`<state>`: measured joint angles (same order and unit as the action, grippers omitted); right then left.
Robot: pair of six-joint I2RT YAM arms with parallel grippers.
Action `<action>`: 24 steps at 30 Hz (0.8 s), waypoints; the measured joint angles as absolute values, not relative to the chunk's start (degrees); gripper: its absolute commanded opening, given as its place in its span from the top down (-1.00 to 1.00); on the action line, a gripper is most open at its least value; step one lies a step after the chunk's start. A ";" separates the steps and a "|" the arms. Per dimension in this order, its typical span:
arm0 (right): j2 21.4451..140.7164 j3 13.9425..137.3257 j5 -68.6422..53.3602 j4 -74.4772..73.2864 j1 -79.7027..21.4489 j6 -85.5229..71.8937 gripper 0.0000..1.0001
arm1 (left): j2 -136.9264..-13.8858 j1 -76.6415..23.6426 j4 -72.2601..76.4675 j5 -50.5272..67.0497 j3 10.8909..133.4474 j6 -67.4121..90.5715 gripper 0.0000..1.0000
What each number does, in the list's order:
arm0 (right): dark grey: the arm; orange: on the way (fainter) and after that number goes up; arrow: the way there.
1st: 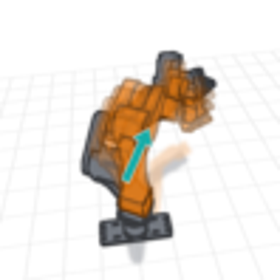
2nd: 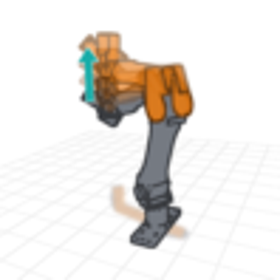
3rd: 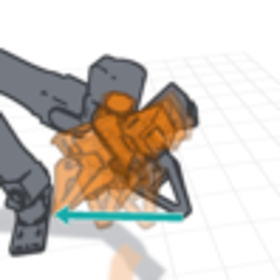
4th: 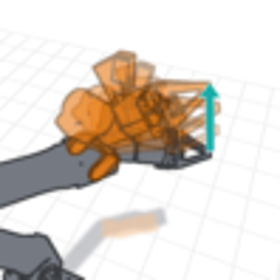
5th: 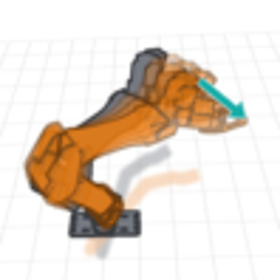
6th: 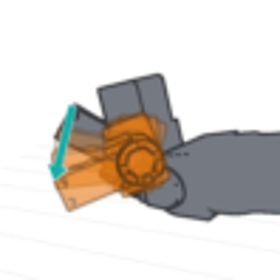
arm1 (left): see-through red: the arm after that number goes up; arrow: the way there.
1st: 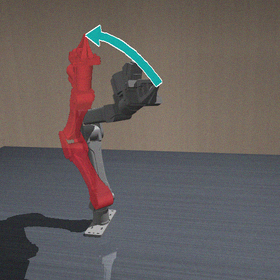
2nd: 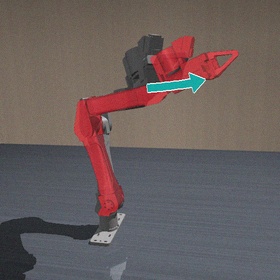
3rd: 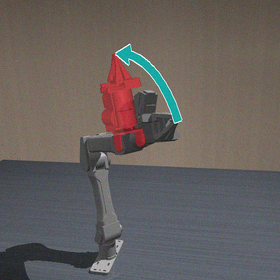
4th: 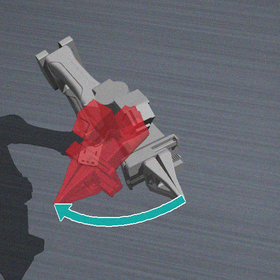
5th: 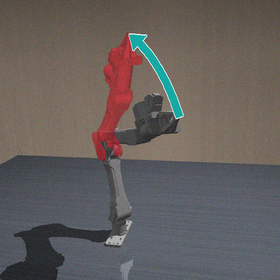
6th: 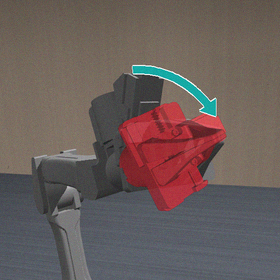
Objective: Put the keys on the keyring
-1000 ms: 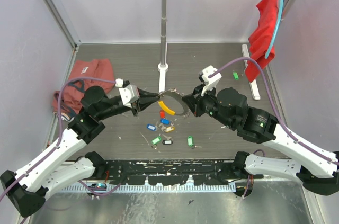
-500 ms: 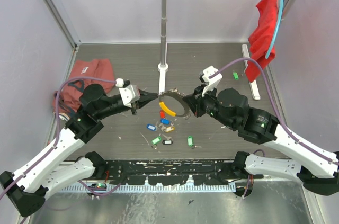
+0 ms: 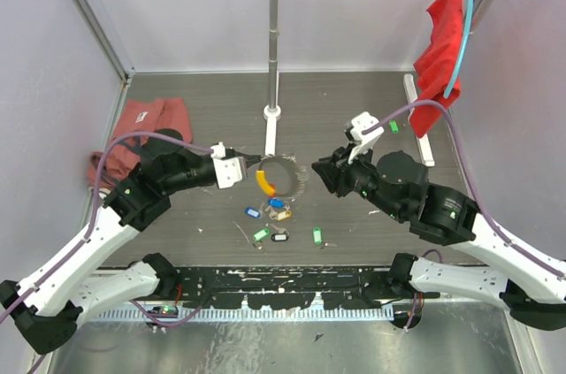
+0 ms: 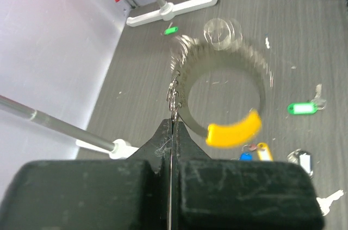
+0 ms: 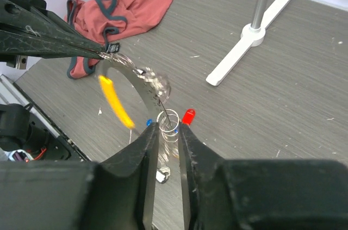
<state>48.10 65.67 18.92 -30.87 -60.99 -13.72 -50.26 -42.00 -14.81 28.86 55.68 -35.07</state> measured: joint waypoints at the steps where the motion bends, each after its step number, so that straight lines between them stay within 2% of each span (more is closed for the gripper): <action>1: 47.42 65.67 19.16 -31.03 -60.99 -13.63 0.37 | -50.83 -42.19 -15.92 28.53 56.60 -36.73 1.00; 13: 43.27 63.77 23.92 -31.07 -60.97 -13.61 0.13 | -56.21 -51.68 -29.15 18.17 63.99 -56.93 1.00; 24: 42.83 59.81 16.58 -28.80 -60.95 -9.02 0.13 | -56.84 -60.90 -34.74 6.61 64.16 -73.01 1.00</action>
<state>42.83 59.81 16.58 -28.80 -60.95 -9.02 -56.84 -60.90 -34.74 6.61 64.16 -73.01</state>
